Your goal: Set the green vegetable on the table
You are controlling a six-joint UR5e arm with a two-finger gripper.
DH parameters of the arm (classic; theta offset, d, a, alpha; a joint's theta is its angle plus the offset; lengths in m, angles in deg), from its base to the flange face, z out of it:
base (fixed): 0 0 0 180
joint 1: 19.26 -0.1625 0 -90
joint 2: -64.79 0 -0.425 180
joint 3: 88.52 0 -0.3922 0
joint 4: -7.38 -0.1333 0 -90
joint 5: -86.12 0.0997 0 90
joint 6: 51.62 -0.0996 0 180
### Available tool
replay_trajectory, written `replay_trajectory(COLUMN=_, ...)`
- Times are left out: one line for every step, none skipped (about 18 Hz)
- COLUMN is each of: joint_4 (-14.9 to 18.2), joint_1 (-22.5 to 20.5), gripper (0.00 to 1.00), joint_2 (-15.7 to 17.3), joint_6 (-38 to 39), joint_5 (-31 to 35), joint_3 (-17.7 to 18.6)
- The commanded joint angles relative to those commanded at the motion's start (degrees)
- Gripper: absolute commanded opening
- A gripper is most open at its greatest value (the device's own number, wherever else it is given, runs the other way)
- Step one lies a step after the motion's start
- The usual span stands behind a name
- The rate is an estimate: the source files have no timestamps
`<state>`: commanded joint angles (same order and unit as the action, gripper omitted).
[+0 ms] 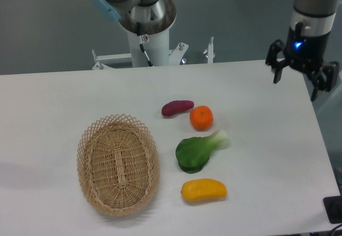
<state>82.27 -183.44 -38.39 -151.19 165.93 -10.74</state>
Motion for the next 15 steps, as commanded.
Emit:
replay_trajectory(joint_4=-0.1, joint_1=0.0, gripper=1.0, joint_2=0.0, joint_6=-0.5, joint_5=0.0, joint_3=0.0)
replay_trajectory(joint_4=-0.2, joint_1=0.1, gripper=1.0, joint_2=0.0, joint_6=-0.5, joint_5=-0.1, joint_3=0.0)
replay_trajectory(joint_4=-0.3, joint_1=0.1, gripper=1.0, joint_2=0.0, joint_6=-0.5, joint_5=-0.1, joint_3=0.0)
replay_trajectory(joint_4=-0.3, joint_1=0.1, gripper=1.0, joint_2=0.0, joint_6=-0.5, joint_5=-0.4, joint_3=0.0)
replay_trajectory(joint_4=-0.3, joint_1=0.0, gripper=1.0, joint_2=0.0, joint_6=-0.5, joint_5=-0.9, joint_3=0.0)
replay_trajectory(joint_4=-0.4, joint_1=0.0, gripper=1.0, joint_2=0.0, joint_6=-0.5, joint_5=-1.1, joint_3=0.2)
replay_trajectory(joint_4=-0.4, joint_1=0.0, gripper=1.0, joint_2=0.0, joint_6=-0.5, joint_5=-1.2, joint_3=0.3)
replay_trajectory(joint_4=-0.4, joint_1=0.0, gripper=1.0, joint_2=0.0, joint_6=-0.5, joint_5=-1.2, joint_3=0.4)
replay_trajectory(joint_4=-0.5, joint_1=0.0, gripper=1.0, joint_2=0.0, joint_6=-0.5, joint_5=-1.3, joint_3=0.4)
replay_trajectory(joint_4=-0.5, joint_1=0.0, gripper=1.0, joint_2=0.0, joint_6=-0.5, joint_5=-1.3, joint_3=0.4)
replay_trajectory(joint_4=-0.5, joint_1=0.0, gripper=1.0, joint_2=0.0, joint_6=-0.4, joint_5=-1.6, joint_3=0.4)
replay_trajectory(joint_4=-0.5, joint_1=0.0, gripper=1.0, joint_2=0.0, joint_6=-0.2, joint_5=-1.8, joint_3=0.4)
replay_trajectory(joint_4=-0.5, joint_1=0.0, gripper=1.0, joint_2=0.1, joint_6=0.0, joint_5=-1.8, joint_3=0.4)
replay_trajectory(joint_4=-0.5, joint_1=0.0, gripper=1.0, joint_2=0.0, joint_6=0.1, joint_5=-1.8, joint_3=0.4)
replay_trajectory(joint_4=-0.5, joint_1=0.1, gripper=1.0, joint_2=0.0, joint_6=0.3, joint_5=-1.8, joint_3=0.4)
